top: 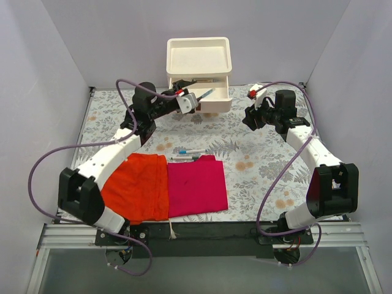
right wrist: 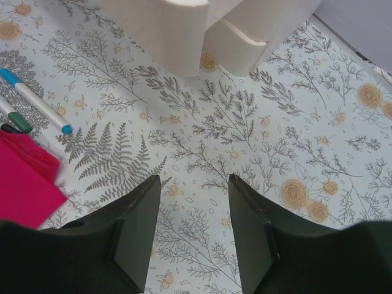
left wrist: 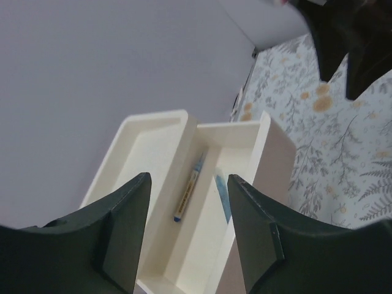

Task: Sort the stationery into containers
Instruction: Pick up the pen from the center of the board.

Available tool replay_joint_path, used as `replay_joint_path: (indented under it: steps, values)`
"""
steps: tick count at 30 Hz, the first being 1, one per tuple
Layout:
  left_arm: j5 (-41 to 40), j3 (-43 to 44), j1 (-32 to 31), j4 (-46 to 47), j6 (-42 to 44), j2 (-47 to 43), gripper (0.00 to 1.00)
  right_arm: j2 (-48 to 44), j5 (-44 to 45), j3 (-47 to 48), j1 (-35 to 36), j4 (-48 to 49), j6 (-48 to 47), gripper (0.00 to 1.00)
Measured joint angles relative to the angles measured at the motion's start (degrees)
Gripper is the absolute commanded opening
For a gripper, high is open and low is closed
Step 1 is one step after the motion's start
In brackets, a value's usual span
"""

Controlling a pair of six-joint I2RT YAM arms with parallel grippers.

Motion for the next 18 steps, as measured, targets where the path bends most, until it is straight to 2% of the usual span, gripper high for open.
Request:
replay_joint_path:
  steps: [3,6,10,13,18]
  values:
    - [2.8,-2.6,-1.5,-1.8,0.0,-6.8,0.53,0.0,-0.1,0.0,0.0,0.0,0.0,0.57]
    - [5.6,-2.0,-2.1,-9.3,-1.4,-9.2,0.51,0.0,-0.3,-0.1,0.0,0.0,0.0,0.58]
    - [6.7,0.7,-1.3,-21.8,-4.4,-4.5,0.43,0.1,-0.7,-0.1,0.0,0.0,-0.1,0.59]
    - [6.4,0.8,-0.5,-31.4,-3.9,1.2,0.43,0.1,-0.8,-0.1,0.0,0.0,-0.2,0.59]
    - [5.5,-2.7,0.2,-40.6,-0.9,4.6,0.40,0.1,-1.3,-1.2,0.0,-0.2,-0.2,0.59]
